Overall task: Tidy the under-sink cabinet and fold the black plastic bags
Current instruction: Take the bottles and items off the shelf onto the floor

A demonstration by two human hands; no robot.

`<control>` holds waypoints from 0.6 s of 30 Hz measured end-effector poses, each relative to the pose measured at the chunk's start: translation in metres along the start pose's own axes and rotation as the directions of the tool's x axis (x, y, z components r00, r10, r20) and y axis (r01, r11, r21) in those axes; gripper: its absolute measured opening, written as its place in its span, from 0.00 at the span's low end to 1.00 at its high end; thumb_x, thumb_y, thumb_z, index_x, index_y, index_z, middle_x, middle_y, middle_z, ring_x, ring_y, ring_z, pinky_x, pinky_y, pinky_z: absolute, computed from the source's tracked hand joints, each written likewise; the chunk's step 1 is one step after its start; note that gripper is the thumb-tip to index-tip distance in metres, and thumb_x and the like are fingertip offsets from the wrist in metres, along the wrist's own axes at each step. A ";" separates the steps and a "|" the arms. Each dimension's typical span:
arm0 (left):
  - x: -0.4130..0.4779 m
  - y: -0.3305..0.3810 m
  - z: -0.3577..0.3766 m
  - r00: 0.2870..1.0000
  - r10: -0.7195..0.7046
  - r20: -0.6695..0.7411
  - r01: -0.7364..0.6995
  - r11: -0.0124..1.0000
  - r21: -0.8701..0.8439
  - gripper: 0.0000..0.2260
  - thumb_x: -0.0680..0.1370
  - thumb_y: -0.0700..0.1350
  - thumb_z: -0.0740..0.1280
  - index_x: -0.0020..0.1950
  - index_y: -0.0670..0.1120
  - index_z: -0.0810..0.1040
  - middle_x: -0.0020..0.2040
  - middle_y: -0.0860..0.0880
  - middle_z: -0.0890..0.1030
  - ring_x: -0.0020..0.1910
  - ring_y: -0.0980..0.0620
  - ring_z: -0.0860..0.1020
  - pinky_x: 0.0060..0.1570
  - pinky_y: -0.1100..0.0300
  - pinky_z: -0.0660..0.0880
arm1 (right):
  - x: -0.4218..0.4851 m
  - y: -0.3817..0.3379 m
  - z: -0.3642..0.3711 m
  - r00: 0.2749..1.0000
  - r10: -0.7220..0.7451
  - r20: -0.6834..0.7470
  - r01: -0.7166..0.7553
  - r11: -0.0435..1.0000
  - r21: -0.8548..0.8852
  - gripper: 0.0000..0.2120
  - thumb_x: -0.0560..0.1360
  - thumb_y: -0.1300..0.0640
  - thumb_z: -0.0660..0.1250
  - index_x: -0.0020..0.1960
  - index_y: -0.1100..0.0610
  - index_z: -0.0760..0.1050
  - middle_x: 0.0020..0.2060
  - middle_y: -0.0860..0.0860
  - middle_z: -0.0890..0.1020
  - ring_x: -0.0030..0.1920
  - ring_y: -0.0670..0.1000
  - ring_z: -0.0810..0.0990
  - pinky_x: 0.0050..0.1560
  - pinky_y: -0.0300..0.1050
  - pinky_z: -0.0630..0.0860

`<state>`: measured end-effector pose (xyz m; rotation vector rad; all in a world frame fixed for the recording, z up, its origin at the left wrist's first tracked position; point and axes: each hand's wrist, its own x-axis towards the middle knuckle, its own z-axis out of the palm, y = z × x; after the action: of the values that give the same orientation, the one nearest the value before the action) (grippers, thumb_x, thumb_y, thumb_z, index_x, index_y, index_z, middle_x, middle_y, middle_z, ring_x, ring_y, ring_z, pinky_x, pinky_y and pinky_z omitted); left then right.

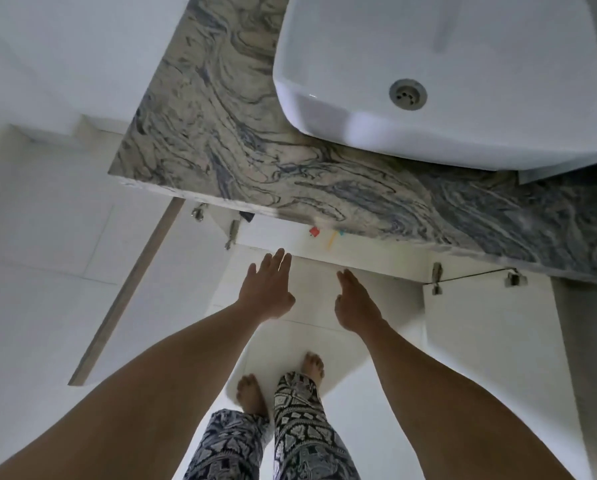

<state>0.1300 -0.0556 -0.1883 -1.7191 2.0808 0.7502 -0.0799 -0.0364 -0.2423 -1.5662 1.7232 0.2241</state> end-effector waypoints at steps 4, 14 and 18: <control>0.062 0.016 0.038 1.000 -0.007 0.019 0.007 1.000 0.012 0.38 0.80 0.51 0.62 0.82 0.44 0.44 0.83 0.47 0.45 0.81 0.46 0.49 0.77 0.45 0.54 | 0.053 0.044 0.017 0.999 0.014 -0.045 -0.013 0.999 0.039 0.30 0.80 0.62 0.53 0.80 0.53 0.50 0.80 0.47 0.50 0.78 0.53 0.53 0.73 0.58 0.61; 0.209 0.041 0.140 1.000 -0.007 0.018 0.008 0.999 -0.038 0.38 0.79 0.50 0.62 0.82 0.45 0.44 0.83 0.48 0.47 0.81 0.46 0.49 0.76 0.45 0.55 | 0.174 0.131 0.063 0.963 -0.006 -0.269 0.041 0.992 0.122 0.26 0.82 0.60 0.55 0.79 0.55 0.55 0.79 0.50 0.56 0.78 0.51 0.56 0.76 0.49 0.59; 0.261 0.047 0.171 0.998 -0.007 -0.057 0.004 0.999 -0.049 0.36 0.79 0.49 0.62 0.82 0.45 0.47 0.82 0.47 0.51 0.79 0.46 0.54 0.73 0.46 0.60 | 0.220 0.156 0.067 0.900 -0.019 -0.435 0.101 0.981 0.166 0.23 0.80 0.62 0.59 0.75 0.59 0.64 0.72 0.55 0.68 0.71 0.54 0.69 0.69 0.48 0.67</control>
<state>0.0164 -0.1560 -0.4655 -1.7918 2.1107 0.7643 -0.1782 -0.1299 -0.4850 -1.6085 1.9576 -0.3348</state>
